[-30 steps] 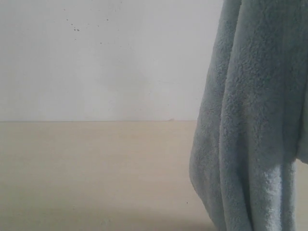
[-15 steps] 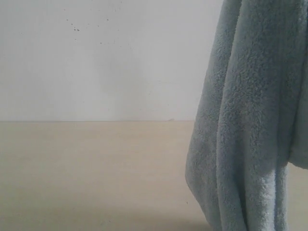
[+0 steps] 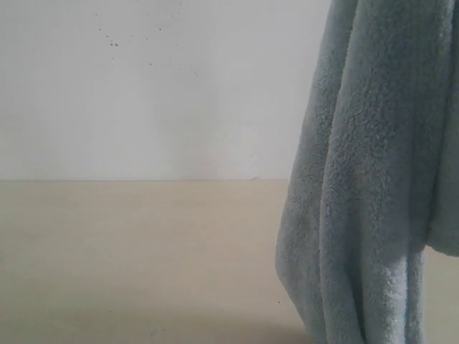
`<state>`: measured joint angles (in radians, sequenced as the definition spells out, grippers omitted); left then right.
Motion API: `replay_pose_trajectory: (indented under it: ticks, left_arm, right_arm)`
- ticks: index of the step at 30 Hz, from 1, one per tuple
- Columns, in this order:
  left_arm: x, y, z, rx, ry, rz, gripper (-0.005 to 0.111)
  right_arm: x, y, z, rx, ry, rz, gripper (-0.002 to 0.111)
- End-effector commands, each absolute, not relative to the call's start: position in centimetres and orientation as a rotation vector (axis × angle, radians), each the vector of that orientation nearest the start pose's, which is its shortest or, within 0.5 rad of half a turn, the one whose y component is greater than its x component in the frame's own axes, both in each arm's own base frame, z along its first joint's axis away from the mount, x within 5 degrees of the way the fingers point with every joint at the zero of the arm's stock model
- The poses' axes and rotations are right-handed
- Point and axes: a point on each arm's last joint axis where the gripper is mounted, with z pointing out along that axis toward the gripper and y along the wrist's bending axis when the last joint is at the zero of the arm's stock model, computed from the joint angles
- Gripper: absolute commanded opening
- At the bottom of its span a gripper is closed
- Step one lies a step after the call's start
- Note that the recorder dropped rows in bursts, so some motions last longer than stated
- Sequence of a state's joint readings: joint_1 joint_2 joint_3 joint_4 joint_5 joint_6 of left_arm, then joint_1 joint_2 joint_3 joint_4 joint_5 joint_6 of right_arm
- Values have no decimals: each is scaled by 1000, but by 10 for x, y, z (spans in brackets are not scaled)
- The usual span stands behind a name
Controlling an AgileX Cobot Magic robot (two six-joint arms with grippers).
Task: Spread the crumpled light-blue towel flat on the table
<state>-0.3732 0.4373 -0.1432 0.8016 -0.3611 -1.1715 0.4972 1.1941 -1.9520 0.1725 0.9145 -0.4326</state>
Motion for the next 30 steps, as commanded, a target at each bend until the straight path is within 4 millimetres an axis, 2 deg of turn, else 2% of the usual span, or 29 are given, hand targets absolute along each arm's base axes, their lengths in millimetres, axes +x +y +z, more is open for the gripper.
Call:
replay_pose_trajectory:
  ticks: [1, 4, 8, 10, 11, 15, 18, 21, 26, 28, 30]
  left_arm:
    - [117, -98, 264, 498, 1631, -963, 4]
    - [148, -123, 263, 638, 1675, -1072, 8]
    - [182, -157, 245, 737, 1752, -1226, 33]
    - [190, -176, 238, 784, 1776, -1271, 46]
    - [192, -187, 235, 818, 1783, -1285, 49]
    - [195, -223, 227, 935, 1793, -1285, 49]
    - [193, -244, 224, 974, 1813, -1267, 49]
    - [193, -260, 224, 981, 1805, -1253, 49]
    - [204, -278, 221, 953, 1844, -1185, 49]
    - [209, -286, 220, 955, 1842, -1185, 45]
    - [216, -290, 219, 934, 1867, -1143, 32]
  right_arm:
    - [153, 97, 594, -743, 1466, 247, 0]
    - [159, 99, 592, -746, 1477, 240, 0]
    - [165, 103, 590, -750, 1488, 238, 0]
    - [168, 105, 588, -753, 1496, 238, 0]
    - [169, 105, 588, -754, 1498, 238, 0]
    - [172, 106, 586, -752, 1505, 242, 0]
    - [172, 106, 586, -752, 1505, 242, 0]
    - [172, 106, 586, -752, 1505, 242, 0]
    - [172, 106, 586, -752, 1504, 246, 0]
    - [172, 106, 586, -752, 1504, 246, 0]
    - [171, 107, 586, -752, 1504, 249, 0]
